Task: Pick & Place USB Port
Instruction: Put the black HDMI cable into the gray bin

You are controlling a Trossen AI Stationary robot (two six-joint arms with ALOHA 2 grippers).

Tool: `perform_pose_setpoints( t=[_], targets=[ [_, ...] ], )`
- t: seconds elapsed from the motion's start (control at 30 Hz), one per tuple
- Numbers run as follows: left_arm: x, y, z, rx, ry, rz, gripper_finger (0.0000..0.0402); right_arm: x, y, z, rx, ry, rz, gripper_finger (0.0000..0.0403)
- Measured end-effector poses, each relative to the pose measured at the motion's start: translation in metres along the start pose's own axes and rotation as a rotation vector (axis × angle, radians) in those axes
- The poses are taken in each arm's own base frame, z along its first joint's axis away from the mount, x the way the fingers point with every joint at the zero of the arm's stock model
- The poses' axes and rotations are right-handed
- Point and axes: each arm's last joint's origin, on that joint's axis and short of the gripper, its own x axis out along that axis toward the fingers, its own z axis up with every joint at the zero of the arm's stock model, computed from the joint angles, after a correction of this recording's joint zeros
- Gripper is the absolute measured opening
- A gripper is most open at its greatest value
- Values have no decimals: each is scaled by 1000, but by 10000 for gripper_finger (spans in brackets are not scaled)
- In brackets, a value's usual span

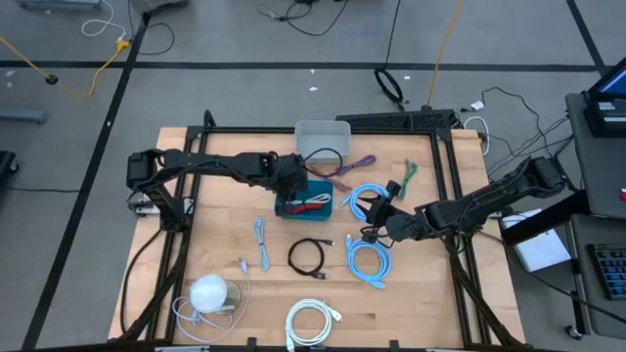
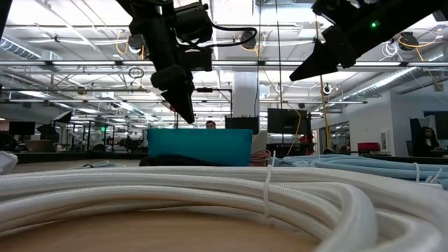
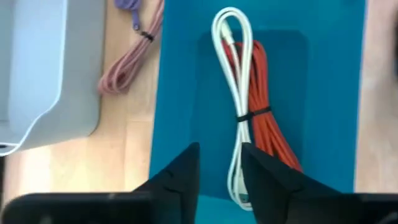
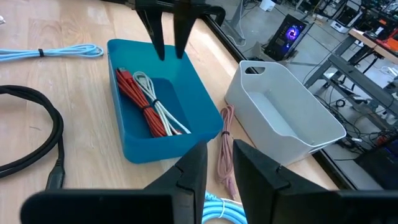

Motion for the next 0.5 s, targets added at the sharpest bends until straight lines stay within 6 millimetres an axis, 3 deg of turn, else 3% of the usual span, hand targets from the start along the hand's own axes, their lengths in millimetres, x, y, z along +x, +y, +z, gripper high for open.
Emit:
perform_pose_setpoints(
  t=[0.23, 0.5],
  targets=[
    [-8, -7, 1, 33, 14, 104, 178, 0, -1, -2, -26, 14, -20, 70],
    [-64, -22, 6, 10, -145, 227, 186, 7, -15, -20, 50, 164, -117, 70]
  ],
)
